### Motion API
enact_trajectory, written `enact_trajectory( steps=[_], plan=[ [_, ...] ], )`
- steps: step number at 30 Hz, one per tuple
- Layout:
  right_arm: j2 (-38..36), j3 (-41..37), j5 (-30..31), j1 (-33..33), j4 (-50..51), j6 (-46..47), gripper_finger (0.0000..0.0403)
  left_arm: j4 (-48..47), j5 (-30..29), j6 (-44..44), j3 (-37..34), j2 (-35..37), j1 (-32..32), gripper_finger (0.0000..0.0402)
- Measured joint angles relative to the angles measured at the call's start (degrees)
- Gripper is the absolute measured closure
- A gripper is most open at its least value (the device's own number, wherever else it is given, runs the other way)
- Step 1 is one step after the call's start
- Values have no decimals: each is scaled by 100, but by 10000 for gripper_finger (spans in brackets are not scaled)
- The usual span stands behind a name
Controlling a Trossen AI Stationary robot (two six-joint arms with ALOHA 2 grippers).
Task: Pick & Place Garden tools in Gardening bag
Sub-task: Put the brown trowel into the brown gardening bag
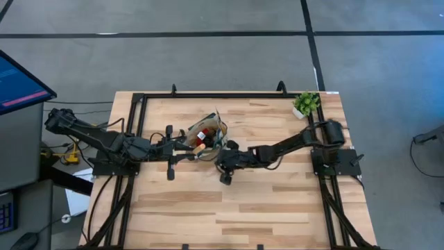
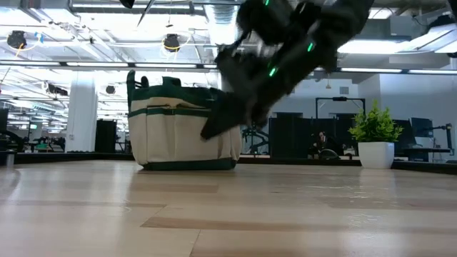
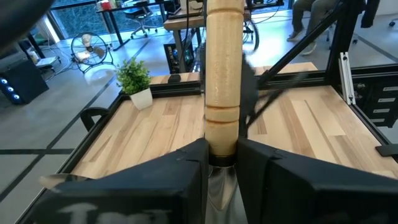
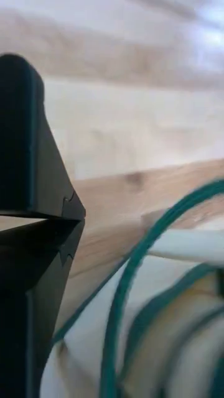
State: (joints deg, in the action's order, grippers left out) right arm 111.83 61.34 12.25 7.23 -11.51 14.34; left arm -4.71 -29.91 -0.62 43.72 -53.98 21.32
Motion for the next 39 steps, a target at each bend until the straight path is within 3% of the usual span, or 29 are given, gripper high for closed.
enact_trajectory(
  steps=[13,22,33,39],
  plan=[
    [-2168,2,249,429,2262,-535,403,8,0,40,0,0,0,367],
    [-2939,-4,796,565,2513,-955,403,12,7,450,2,-442,-2,367],
    [-3038,-2,833,993,2442,-2952,403,6,136,1007,2,-966,-198,368],
    [-2716,-4,2085,1392,2079,-4366,402,4,734,1384,2,-940,-561,368]
  ],
)
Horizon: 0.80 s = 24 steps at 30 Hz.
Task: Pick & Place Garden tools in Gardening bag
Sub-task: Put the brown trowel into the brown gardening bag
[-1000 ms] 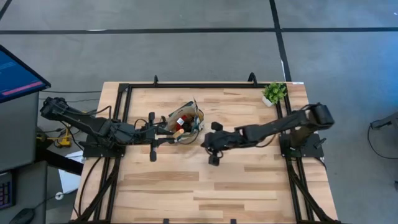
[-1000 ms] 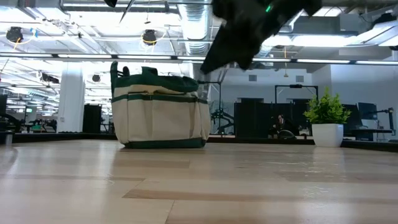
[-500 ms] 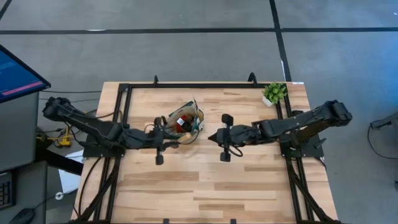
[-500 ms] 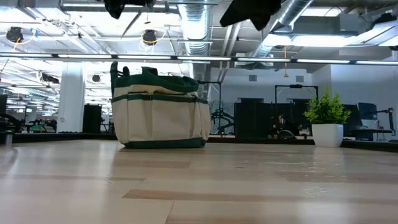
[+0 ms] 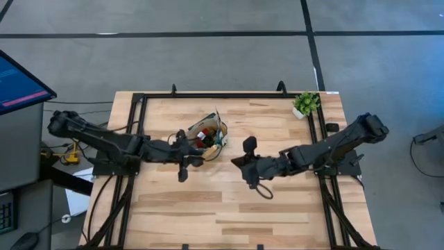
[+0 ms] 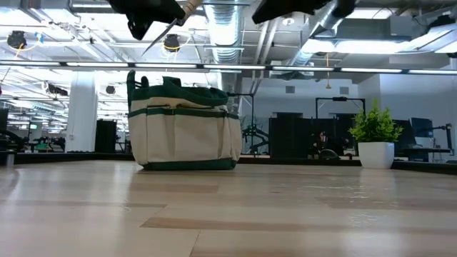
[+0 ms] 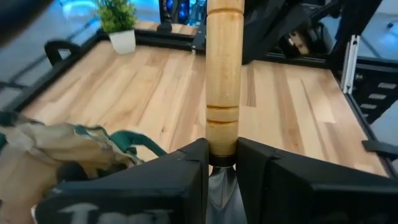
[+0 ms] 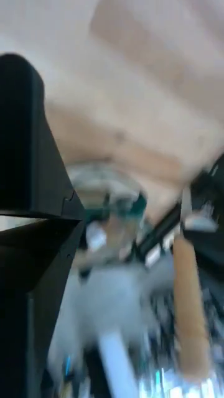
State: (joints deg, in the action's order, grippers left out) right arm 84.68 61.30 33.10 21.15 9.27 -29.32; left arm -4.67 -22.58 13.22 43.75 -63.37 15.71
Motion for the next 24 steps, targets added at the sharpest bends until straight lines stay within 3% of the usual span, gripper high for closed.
enact_trajectory(
  steps=[7,14,19,24],
  plan=[
    [335,-2,1947,218,-1170,-1395,385,-5,463,528,0,-2,-490,368],
    [834,340,2067,192,-1296,-1661,336,18,1066,1219,0,-95,-718,368],
    [1393,856,2196,218,-581,-1782,286,15,1427,1702,0,-137,-785,368],
    [1906,1402,3430,345,-14,-1887,241,10,1651,1915,0,-161,-853,368]
  ],
)
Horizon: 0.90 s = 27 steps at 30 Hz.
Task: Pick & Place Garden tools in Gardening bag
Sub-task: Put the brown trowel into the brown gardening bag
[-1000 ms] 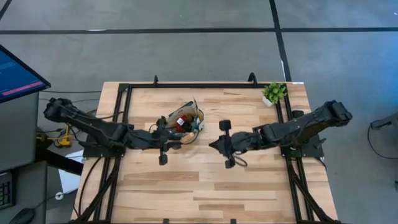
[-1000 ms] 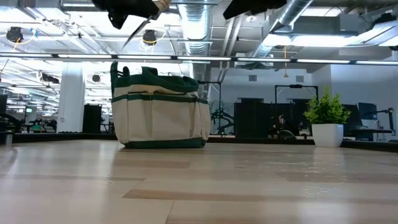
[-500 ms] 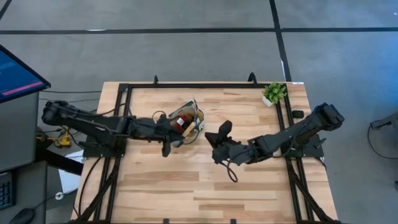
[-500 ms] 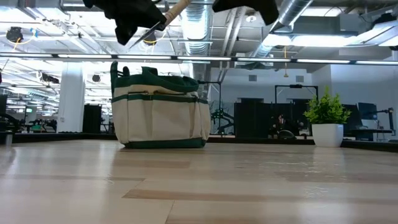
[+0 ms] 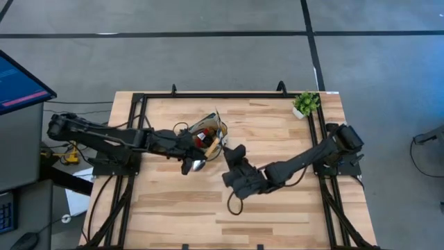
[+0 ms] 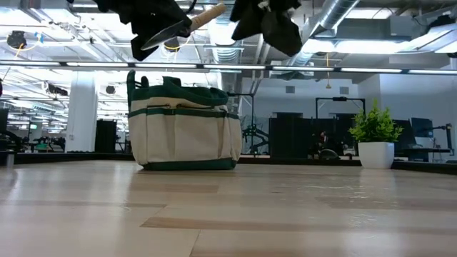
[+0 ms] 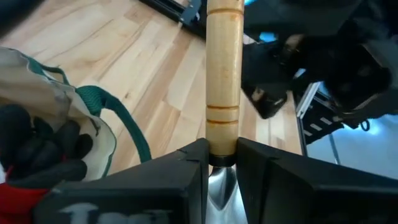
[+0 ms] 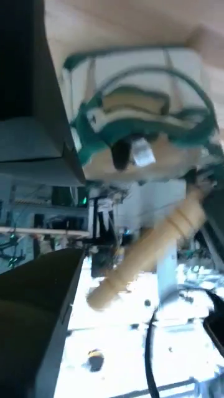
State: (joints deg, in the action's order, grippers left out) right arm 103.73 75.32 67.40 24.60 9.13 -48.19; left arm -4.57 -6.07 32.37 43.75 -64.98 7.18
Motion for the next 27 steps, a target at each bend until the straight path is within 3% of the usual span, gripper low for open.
enact_trajectory(
  steps=[5,13,17,27],
  plan=[
    [257,454,107,136,160,-40,231,23,47,6,2,-83,-22,368],
    [259,750,-449,61,211,-39,254,15,241,8,0,-356,-20,367],
    [251,792,-962,11,227,6,260,140,505,123,0,-459,-20,368],
    [253,794,-961,8,688,22,246,170,1604,1107,0,-458,-112,367]
  ],
)
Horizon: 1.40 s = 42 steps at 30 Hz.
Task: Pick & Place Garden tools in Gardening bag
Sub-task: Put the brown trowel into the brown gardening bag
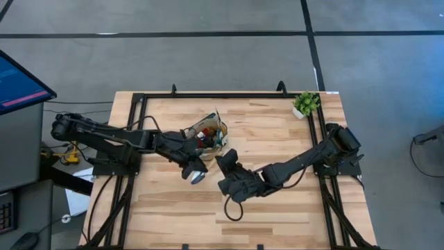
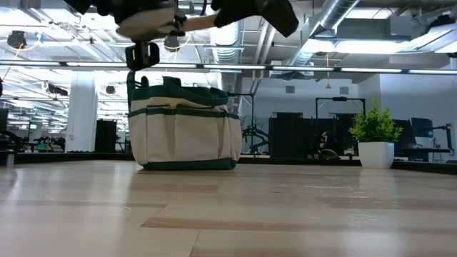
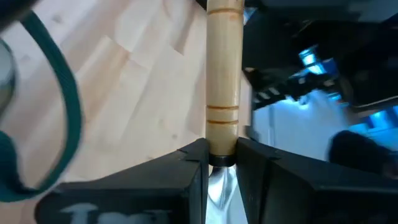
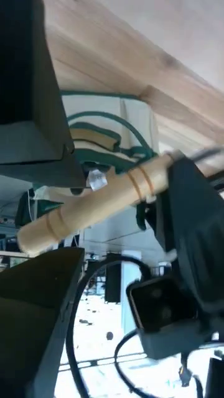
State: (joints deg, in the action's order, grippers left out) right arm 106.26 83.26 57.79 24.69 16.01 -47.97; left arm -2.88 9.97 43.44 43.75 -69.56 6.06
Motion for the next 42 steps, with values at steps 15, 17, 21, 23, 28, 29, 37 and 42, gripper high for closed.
enact_trajectory(
  steps=[15,17,21,23,28,29,37,42],
  plan=[
    [-4,0,-599,-75,152,245,258,705,593,203,52,-366,-139,367],
    [0,-2,-677,-104,158,248,278,732,640,205,59,-427,-139,367],
    [22,-24,-716,-89,268,240,330,744,791,212,61,-492,-143,367],
    [20,-24,-720,-85,304,243,342,756,804,207,61,-488,-145,367],
    [13,-22,-638,-92,326,284,342,739,789,192,61,-444,-179,367],
    [13,-22,-601,-92,326,286,342,752,793,187,61,-446,-198,366],
    [11,-17,-496,-97,348,371,342,820,765,-151,59,-410,-235,329],
    [-5,-4,-338,-103,337,433,342,904,648,-191,57,-301,-326,309]
  ],
)
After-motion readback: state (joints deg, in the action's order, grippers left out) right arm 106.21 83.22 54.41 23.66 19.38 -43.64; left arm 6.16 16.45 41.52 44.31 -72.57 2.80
